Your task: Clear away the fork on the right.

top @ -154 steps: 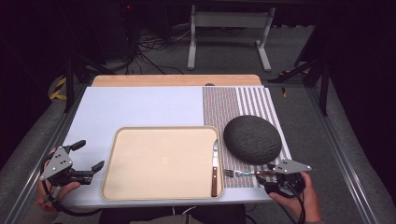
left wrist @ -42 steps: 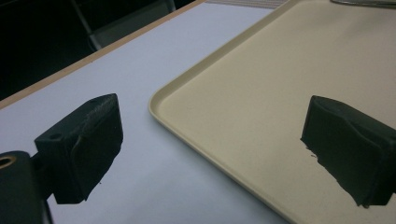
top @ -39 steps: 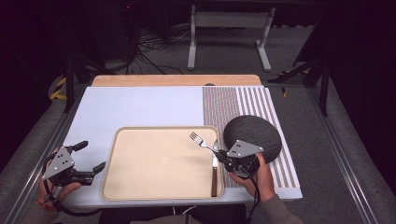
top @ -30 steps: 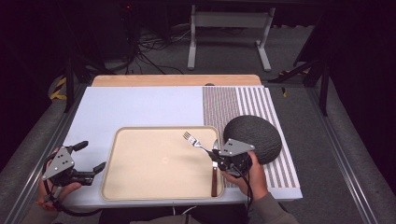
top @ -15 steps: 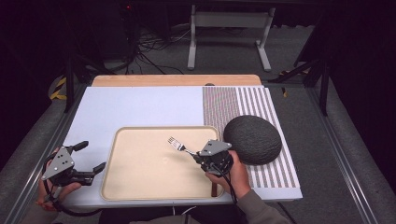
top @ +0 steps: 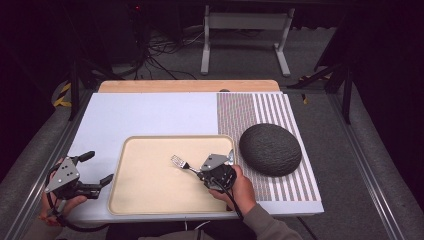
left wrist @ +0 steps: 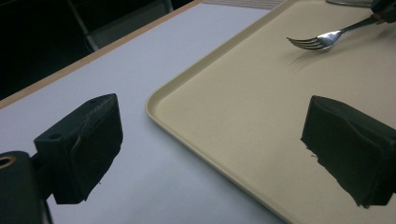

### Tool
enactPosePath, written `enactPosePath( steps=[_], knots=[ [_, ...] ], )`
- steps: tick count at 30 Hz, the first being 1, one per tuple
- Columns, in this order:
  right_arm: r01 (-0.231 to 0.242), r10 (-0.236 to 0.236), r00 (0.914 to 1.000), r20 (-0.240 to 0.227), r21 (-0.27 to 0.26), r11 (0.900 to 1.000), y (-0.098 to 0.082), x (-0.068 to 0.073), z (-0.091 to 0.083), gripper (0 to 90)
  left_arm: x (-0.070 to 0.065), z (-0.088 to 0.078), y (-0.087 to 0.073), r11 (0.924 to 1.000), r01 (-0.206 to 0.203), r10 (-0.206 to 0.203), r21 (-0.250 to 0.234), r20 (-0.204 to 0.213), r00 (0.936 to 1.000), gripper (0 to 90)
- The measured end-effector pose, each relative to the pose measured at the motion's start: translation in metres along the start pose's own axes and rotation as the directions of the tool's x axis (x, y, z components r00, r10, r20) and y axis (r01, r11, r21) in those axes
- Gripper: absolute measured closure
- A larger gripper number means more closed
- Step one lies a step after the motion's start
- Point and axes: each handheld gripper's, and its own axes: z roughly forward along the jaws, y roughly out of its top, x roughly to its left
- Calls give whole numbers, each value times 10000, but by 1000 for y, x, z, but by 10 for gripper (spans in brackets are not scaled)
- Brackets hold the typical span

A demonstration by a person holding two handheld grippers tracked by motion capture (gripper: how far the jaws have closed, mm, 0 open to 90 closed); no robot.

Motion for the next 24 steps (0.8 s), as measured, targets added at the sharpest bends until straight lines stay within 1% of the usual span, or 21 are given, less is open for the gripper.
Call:
enactPosePath(
  steps=[1, 5, 6, 12, 14, 16, 18, 19, 21, 23, 24],
  knots=[
    [-59, 59, 10000, -12, 37, 10000, 0, 1, 1, 781, 0, 0, 0, 10000, 43, -43, -6, 24, 10000, 59],
    [37, -35, 9999, -101, 204, 9998, 0, 5, 7, 781, -1, 1, 0, 10000, 33, -33, 14, 27, 10000, 59],
    [-64, 69, 9998, -187, 255, 9997, 0, 7, 8, 780, 0, 0, 0, 10000, 41, -41, 5, 29, 10000, 59],
    [-60, 72, 9996, -262, 454, 9990, 0, 12, 13, 779, -1, 0, 0, 10000, 75, -75, 8, 58, 10000, 59],
    [-65, 82, 9994, -350, 481, 9988, -1, 12, 13, 779, 0, 0, 0, 10000, -11, 11, 18, 4, 10000, 59],
    [-105, 124, 9992, -378, 483, 9988, -2, 12, 13, 778, 0, 0, 0, 10000, 61, -61, -1, 40, 10000, 59],
    [-152, 176, 9988, -466, 518, 9985, -2, 12, 12, 777, 0, 0, 0, 10000, 45, -45, 17, 34, 10000, 59],
    [-111, 135, 9989, -458, 520, 9986, -3, 12, 12, 776, -1, 1, 0, 10000, 77, -77, 16, 57, 10000, 59],
    [-75, 99, 9989, -468, 527, 9986, -3, 13, 11, 761, -1, 0, 0, 10000, 57, -57, 36, 57, 10000, 59],
    [-119, 146, 9986, -505, 545, 9984, -4, 13, 11, 681, -1, 0, 0, 10000, 85, -85, 17, 57, 9999, 59],
    [-118, 148, 9985, -527, 551, 9984, -4, 13, 10, 675, -1, 0, 0, 10000, 73, -73, 26, 53, 10000, 59]
  ],
)
